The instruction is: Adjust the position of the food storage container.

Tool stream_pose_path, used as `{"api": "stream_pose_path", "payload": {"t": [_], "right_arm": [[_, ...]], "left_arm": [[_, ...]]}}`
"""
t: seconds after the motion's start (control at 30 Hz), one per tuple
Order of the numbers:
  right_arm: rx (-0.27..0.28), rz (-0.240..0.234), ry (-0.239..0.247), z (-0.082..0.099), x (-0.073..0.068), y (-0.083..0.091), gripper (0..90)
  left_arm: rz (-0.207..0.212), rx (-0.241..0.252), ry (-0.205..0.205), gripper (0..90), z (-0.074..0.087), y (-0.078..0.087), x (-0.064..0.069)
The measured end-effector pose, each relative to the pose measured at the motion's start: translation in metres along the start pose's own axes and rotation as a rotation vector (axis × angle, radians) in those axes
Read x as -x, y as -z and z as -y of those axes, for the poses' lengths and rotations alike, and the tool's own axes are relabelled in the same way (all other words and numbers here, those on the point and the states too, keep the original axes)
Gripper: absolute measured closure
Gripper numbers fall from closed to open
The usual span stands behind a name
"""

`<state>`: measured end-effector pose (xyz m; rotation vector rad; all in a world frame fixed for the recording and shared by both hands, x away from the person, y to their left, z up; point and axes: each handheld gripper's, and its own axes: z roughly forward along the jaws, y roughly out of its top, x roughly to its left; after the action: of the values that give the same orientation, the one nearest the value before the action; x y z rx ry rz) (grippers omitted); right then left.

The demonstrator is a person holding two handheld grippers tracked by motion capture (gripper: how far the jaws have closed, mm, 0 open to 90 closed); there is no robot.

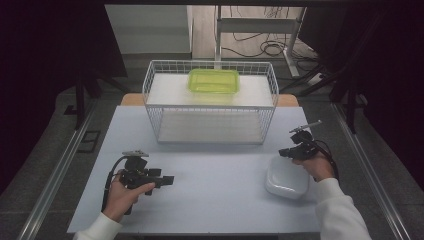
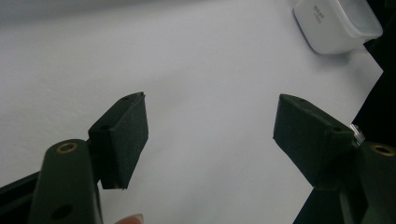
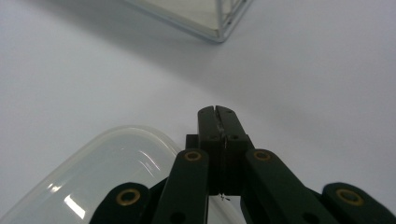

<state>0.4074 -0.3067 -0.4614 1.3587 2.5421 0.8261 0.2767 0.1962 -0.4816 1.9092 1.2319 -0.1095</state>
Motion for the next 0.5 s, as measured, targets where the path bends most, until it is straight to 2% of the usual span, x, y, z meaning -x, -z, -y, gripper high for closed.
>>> {"api": "stream_pose_path", "payload": {"t": [0.13,0.3,0.4,0.5], "right_arm": [[-0.002,-0.014,0.013,0.002,-0.007,0.000,88.7],[0.017,-0.011,0.001,0.002,-0.006,0.005,88.7],[0.055,0.006,-0.030,0.005,0.000,0.018,88.7],[0.095,0.026,-0.089,0.012,0.007,0.034,88.7]], "left_arm": [[0.002,0.002,0.003,25.6,0.000,0.000,0.000],[-0.001,0.006,0.006,25.6,0.000,0.000,-0.001],[-0.007,0.018,0.015,25.6,0.000,0.002,-0.002],[-0.007,0.020,0.014,25.6,0.001,0.003,-0.002]]}}
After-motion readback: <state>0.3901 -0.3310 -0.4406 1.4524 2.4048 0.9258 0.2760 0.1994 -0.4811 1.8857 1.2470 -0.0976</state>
